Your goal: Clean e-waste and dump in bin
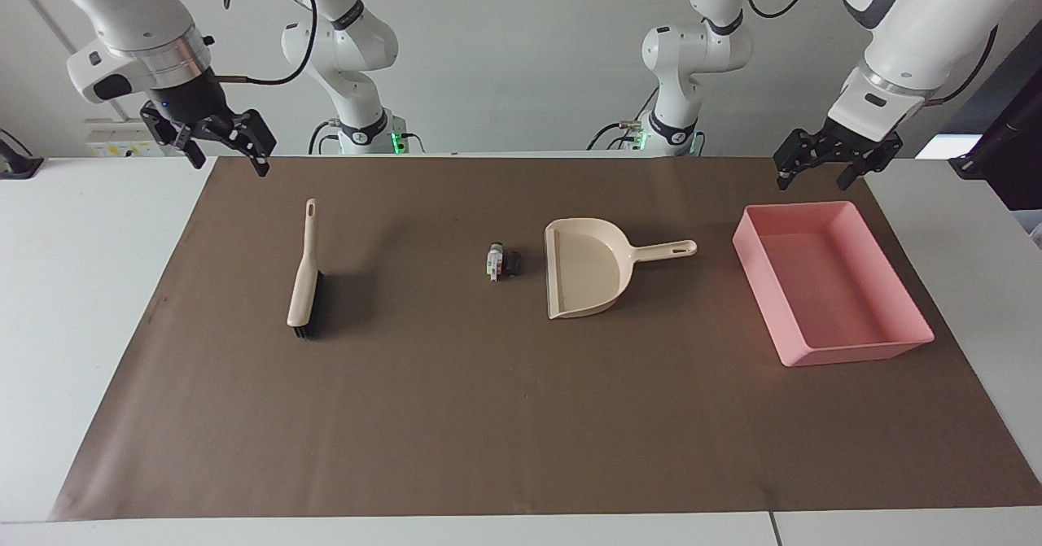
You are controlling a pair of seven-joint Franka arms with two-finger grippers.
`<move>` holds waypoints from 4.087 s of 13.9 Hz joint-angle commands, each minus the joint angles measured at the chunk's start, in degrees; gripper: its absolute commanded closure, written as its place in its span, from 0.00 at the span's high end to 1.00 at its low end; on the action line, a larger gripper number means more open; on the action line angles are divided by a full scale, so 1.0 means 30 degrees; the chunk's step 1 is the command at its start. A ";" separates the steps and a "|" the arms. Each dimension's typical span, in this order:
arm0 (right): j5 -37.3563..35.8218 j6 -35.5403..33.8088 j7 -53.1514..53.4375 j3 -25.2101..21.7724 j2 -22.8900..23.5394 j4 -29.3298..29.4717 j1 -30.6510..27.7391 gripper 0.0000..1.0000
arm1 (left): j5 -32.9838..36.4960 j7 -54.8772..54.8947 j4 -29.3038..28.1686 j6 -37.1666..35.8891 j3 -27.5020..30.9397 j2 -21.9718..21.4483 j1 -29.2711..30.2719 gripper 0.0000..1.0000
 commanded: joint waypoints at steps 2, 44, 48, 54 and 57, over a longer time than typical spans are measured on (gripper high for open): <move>0.0257 -0.0036 -0.0348 0.0070 -0.0030 0.0043 -0.0150 1.00 | -0.0142 0.0035 -0.0390 0.0025 0.0293 -0.0352 -0.0295 0.99; 0.1136 1.4319 -0.3864 0.0041 -0.2784 -1.8297 -0.1088 0.30 | 0.2640 1.8786 -1.2923 1.3085 0.0000 -0.0528 -0.6769 0.96; 0.1165 1.4319 -0.3483 0.0070 -0.2667 -1.8121 -0.1059 0.00 | 0.2845 1.8405 -1.3865 1.4114 0.0000 -0.0440 -0.7325 0.95; 0.1107 1.1192 0.0724 0.0187 -0.2347 -1.5198 0.2009 0.00 | 0.3022 1.8375 -1.4745 1.4351 0.0029 -0.0674 -0.7385 0.92; 0.0932 1.0658 0.3074 0.0187 -0.2140 -1.4576 0.4354 0.00 | 0.3022 1.8375 -1.4745 1.4498 0.0029 -0.0645 -0.7385 0.75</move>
